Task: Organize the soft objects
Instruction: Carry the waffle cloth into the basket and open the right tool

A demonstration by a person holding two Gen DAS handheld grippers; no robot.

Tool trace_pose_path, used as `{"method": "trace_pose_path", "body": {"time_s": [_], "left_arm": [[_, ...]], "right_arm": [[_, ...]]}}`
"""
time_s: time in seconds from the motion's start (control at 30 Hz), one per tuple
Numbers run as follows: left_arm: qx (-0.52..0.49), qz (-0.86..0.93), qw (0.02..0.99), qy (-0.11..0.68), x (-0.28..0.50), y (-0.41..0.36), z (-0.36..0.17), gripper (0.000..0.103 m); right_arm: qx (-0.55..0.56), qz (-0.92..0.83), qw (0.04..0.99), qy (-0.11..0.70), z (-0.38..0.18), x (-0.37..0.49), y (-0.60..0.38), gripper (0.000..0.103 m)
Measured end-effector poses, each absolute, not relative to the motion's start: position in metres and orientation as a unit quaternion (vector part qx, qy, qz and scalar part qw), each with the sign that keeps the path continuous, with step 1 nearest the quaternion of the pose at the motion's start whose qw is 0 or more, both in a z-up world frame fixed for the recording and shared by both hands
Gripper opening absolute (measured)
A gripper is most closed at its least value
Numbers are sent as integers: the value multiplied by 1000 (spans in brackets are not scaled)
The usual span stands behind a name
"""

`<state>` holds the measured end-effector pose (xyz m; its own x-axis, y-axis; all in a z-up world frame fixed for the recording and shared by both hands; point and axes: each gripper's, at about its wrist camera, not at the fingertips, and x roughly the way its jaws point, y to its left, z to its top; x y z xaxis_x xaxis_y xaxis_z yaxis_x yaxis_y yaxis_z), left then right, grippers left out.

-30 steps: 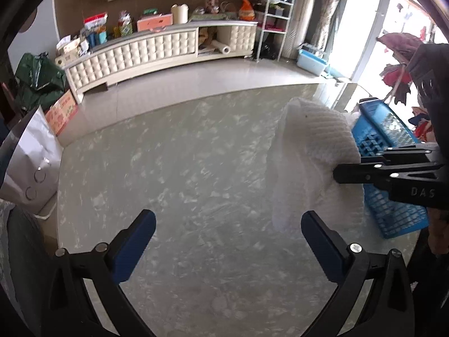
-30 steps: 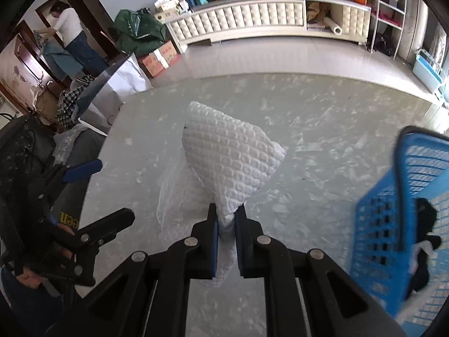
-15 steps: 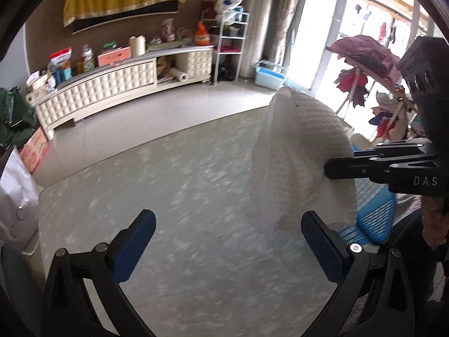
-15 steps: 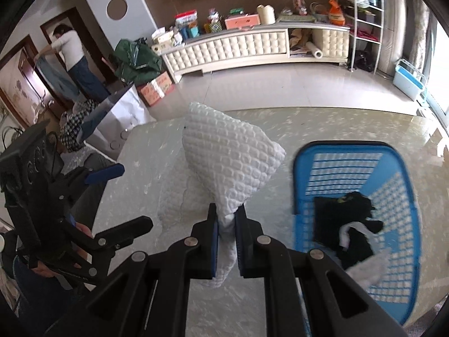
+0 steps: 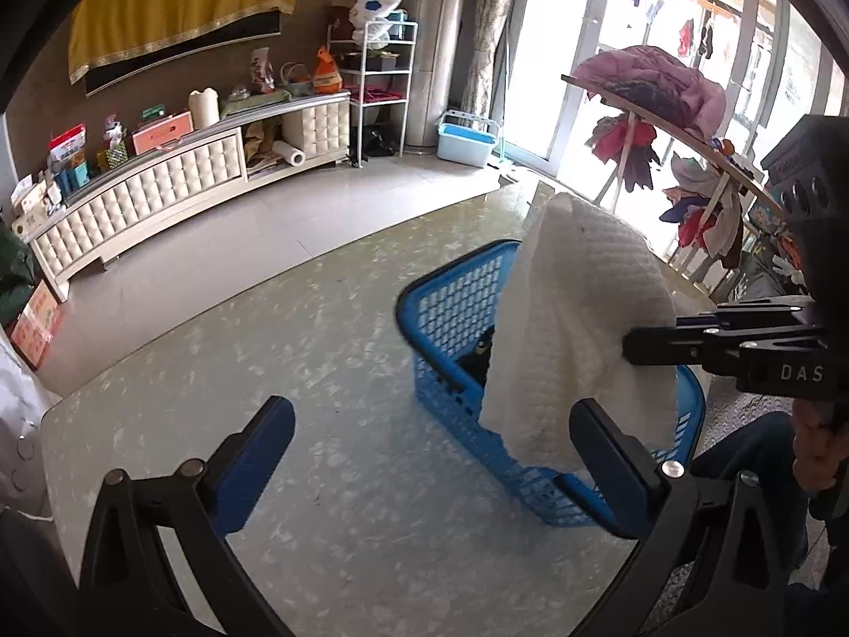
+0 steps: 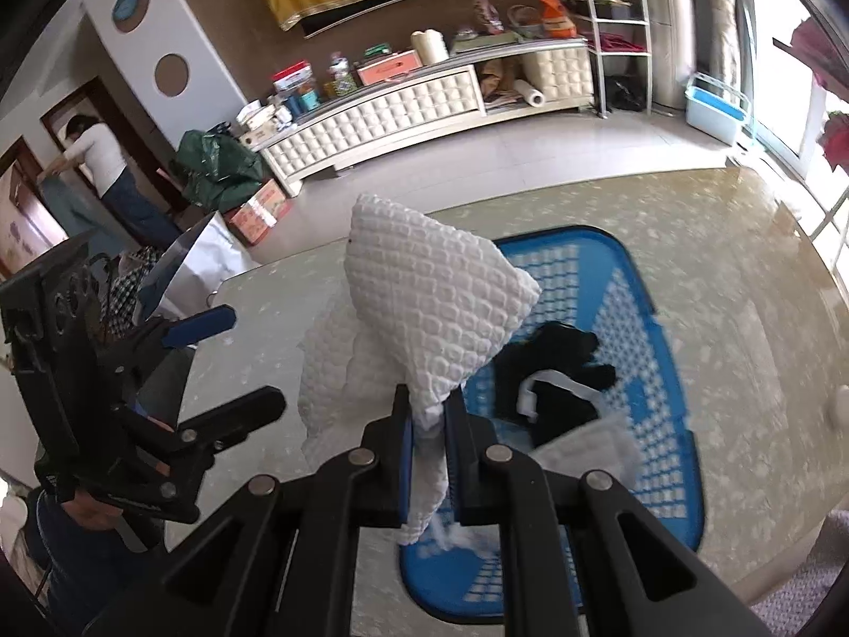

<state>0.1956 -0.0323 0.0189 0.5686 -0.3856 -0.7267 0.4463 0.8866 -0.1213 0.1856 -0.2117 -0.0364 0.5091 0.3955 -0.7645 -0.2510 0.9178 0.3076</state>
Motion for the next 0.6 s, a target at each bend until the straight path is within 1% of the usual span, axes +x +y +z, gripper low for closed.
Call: {"method": "trace_pose_path", "body": {"time_s": [0.23,0.37,0.43,0.6], "left_arm": [[46,-242,873,420,204,-57,8,103],[62,-241,866,434,211,-70,-3,103],[71,-241,863,437,213,-77,-7,103],[89,-247,858,443,216,-84,-16,103]], "right_arm": [[121,176,851,480,-48,190,-239,10],[144,165,832,509,-70,200,-246,10],[135,153,826,526,-83,206,-241,10],[82,126,829,538,-95,215,-222,10]]}}
